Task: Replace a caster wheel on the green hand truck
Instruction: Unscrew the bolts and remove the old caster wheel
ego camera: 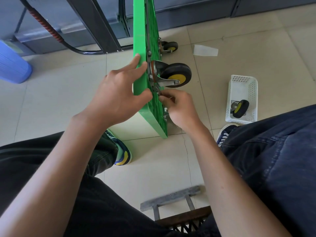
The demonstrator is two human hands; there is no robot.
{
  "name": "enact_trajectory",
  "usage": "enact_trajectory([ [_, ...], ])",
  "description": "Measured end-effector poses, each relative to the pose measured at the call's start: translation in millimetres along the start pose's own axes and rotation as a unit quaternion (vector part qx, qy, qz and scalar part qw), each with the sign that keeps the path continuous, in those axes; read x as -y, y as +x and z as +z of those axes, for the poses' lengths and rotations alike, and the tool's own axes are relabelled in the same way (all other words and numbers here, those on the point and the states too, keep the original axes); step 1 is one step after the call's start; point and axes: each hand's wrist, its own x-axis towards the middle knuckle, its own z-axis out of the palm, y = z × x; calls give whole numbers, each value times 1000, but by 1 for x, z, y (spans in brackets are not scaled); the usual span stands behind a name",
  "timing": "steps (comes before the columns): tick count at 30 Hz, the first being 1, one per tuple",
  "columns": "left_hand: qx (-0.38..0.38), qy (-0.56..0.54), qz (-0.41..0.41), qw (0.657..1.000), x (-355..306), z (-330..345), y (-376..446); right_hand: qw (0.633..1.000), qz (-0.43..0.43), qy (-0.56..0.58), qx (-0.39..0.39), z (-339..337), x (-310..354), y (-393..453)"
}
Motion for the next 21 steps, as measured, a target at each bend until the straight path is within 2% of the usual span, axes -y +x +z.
enact_trajectory([
  [3,0,0,3,1000,0,0,0,996,77,25,28,-1,-3,-2],
  [6,0,-6,13,1000,0,-1,-1,977,160,126,67,-2,0,-3],
  [11,-3,-10,18,1000,0,0,-1,942,233,227,78,-4,12,-4],
  [15,-3,-13,19,1000,1,0,0,924,259,264,94,-8,21,-2],
  [21,-4,-12,18,1000,1,1,0,925,266,256,94,-7,27,3],
])
